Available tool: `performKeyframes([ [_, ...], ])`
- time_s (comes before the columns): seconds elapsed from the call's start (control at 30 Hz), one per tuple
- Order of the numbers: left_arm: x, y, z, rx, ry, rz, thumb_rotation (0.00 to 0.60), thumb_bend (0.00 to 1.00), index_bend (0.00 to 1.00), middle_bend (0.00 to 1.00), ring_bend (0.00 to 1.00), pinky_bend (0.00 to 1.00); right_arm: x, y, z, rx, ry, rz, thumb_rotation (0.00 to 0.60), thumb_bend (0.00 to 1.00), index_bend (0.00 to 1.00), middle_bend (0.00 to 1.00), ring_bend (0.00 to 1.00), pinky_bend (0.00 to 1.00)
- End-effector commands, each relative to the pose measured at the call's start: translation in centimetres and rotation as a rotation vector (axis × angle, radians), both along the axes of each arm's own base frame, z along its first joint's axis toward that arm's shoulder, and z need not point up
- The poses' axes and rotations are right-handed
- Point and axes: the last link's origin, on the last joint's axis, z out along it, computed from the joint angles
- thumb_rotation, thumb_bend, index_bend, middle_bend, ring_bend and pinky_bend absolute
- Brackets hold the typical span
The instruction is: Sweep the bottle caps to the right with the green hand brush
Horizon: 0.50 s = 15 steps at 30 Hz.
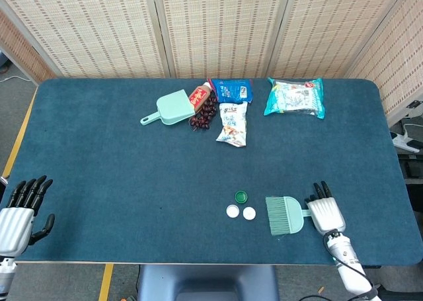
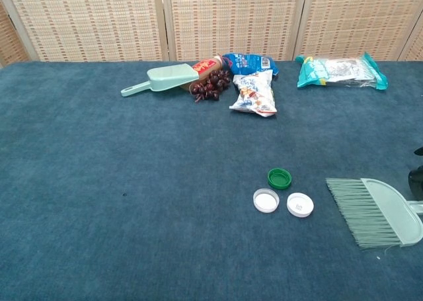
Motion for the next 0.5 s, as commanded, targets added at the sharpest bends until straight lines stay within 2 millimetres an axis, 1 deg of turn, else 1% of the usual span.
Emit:
performKeyframes([
  [0.03,-0.02,-0.02,0.04,0.001,-0.001,0.0,0.6,0.46,0.0,0.0,0.0,0.01,0.28,-0.06,0.06,-0.02,-0.012,0.019,0.6,0.3,0.62,0.48,0.13,0.0],
  [0.1,-0.02,-0.06,0.04,0.0,-0.001,-0.001,0.6,0.46,0.0,0.0,0.0,0.01,0.34,-0.02,0.11,-0.033,-0.015,0.03,0.6,0.31,0.68,0.53,0.17,0.0],
  [0.27,0.11,-0.01,-0.06,-0.002,0.001,-0.001,0.6,0.46,0.0,0.0,0.0,0.01,0.26,-0.08,-0.11,-0.039,-0.012,0.031,0.6,0.37,0.79,0.62,0.25,0.0],
  [0.37,0.06,0.0,0.0,0.001,0.0,0.002,0.6,0.46,0.0,0.0,0.0,0.01,0.42,-0.18,-0.15,-0.047,-0.011,0.054,0.6,0.42,0.86,0.69,0.33,0.02],
  [0.5,0.01,-0.03,0.09,0.002,-0.002,0.0,0.6,0.46,0.0,0.0,0.0,0.01,0.44,-0.14,-0.2,-0.047,0.002,0.087,0.6,0.48,0.91,0.81,0.47,0.04],
])
